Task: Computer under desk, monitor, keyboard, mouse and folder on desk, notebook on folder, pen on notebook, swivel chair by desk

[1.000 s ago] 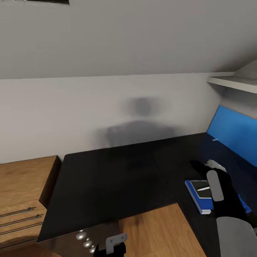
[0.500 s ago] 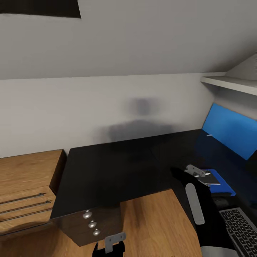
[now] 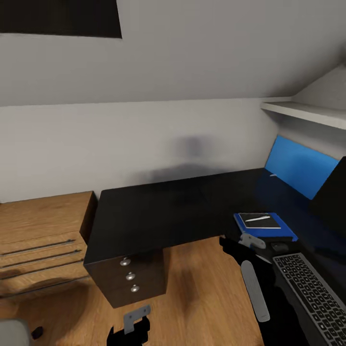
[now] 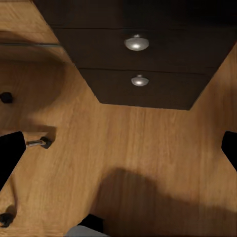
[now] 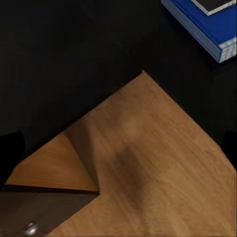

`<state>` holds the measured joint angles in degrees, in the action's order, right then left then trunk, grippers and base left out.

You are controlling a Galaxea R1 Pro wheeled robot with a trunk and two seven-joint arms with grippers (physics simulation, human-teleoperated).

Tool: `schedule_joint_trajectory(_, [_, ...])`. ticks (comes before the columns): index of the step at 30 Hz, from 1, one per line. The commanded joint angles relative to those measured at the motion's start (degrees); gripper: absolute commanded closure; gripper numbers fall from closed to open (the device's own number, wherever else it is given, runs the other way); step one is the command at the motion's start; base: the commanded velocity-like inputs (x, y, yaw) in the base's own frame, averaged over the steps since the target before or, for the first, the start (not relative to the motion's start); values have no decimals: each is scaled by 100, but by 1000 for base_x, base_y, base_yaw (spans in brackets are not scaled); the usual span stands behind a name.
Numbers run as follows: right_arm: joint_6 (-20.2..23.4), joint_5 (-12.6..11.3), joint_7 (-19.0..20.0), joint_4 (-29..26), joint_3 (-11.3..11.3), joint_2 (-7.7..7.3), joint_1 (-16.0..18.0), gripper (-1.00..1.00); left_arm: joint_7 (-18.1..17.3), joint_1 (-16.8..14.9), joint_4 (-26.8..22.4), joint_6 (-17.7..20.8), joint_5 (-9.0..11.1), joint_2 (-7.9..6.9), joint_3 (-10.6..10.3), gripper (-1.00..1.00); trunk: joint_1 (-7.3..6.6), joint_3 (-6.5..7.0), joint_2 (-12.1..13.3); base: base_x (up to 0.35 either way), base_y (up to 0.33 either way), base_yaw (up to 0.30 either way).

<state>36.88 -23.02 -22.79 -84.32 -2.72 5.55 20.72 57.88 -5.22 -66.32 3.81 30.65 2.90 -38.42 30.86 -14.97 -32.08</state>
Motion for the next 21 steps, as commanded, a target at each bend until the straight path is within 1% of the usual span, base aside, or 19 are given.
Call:
schedule_joint_trajectory(1, [15, -60, -49, -24, -4, 0, -28, -100, 33, -6, -7, 42, 17, -15, 61, -100, -24, 9, 32, -337, 0, 0])
schedule_joint_trajectory(3, [7, -48, -51, -105, 3, -8, -233, -100, 24, -6, -2, 47, 21, -58, 318, -100, -67, 45, 112, -337, 0, 0])
schedule_joint_trajectory(4, [6, -41, -49, -118, 18, -12, -311, -100, 18, -6, -3, 50, 24, -69, 401, -100, -89, 63, 153, -337, 0, 0])
schedule_joint_trajectory(6, [-7, -29, -44, -114, 109, -11, -412, -100, -20, -6, 13, 68, 70, -85, 622, -100, -133, 99, 233, -326, 0, 0])
schedule_joint_trajectory(7, [-22, -14, -43, -94, 258, -11, -501, -100, -128, -6, 80, 102, 161, -91, 833, -100, -155, 117, 273, -282, 0, 0])
schedule_joint_trajectory(8, [-27, -2, -41, -85, 320, -12, -542, -100, -192, -6, 119, 118, 197, -92, 908, -100, -177, 135, 313, -259, 0, 0])
schedule_joint_trajectory(9, [-37, 27, -38, -56, 454, -12, -633, -100, -370, -6, 209, 155, 267, -97, 1046, -100, -199, 153, 353, -201, 0, 0])
schedule_joint_trajectory(11, [-144, 121, -22, 109, 759, -15, -834, -100, -862, -6, 368, 261, 343, -107, 1325, -100, -243, 188, 433, -110, 0, 0])
schedule_joint_trajectory(12, [-291, 194, -13, 302, 928, -16, -910, -100, -1087, -6, 435, 308, 355, -114, 1441, -100, -265, 206, 473, -55, 0, 0])
schedule_joint_trajectory(13, [-504, 293, -4, 564, 1103, -17, -958, -100, -1245, -6, 506, 340, 361, -118, 1519, -100, -287, 224, 514, -35, 0, 0])
schedule_joint_trajectory(14, [-928, 490, 3, 1046, 1376, -18, -999, -100, -1386, -6, 657, 367, 366, -125, 1596, -100, -309, 242, 554, -18, 0, 0])
schedule_joint_trajectory(15, [-1098, 564, 5, 1218, 1471, -17, -1008, -100, -1417, -6, 724, 370, 367, -126, 1614, -100, -331, 260, 594, -14, 0, 0])
schedule_joint_trajectory(16, [-1484, 709, 7, 1584, 1679, -11, -1021, -100, -1471, -6, 878, 375, 369, -135, 1646, -100, -353, 278, 634, -9, 0, 0])
schedule_joint_trajectory(17, [-2132, 893, 8, 2163, 2003, -5, -1033, -100, -1523, -6, 1156, 379, 372, -177, 1676, -100, -375, 296, 674, -5, 0, 0])
schedule_joint_trajectory(18, [-3107, 1052, 4, 3123, 2355, 9, -1038, -100, -1668, -6, 1629, 382, 387, -255, 1700, -100, -397, 314, 714, -2, 0, 0])
schedule_joint_trajectory(20, [-3367, 1081, 4, 3449, 2416, 11, -1035, -100, -1818, -6, 1785, 383, 391, -271, 1706, -100, -441, 350, 794, -1, 0, 0])
schedule_joint_trajectory(21, [-3549, 1100, 0, 3707, 2456, 13, -1032, -100, -2060, -6, 1939, 383, 390, -284, 1712, -100, -463, 368, 834, 0, 0, 0])
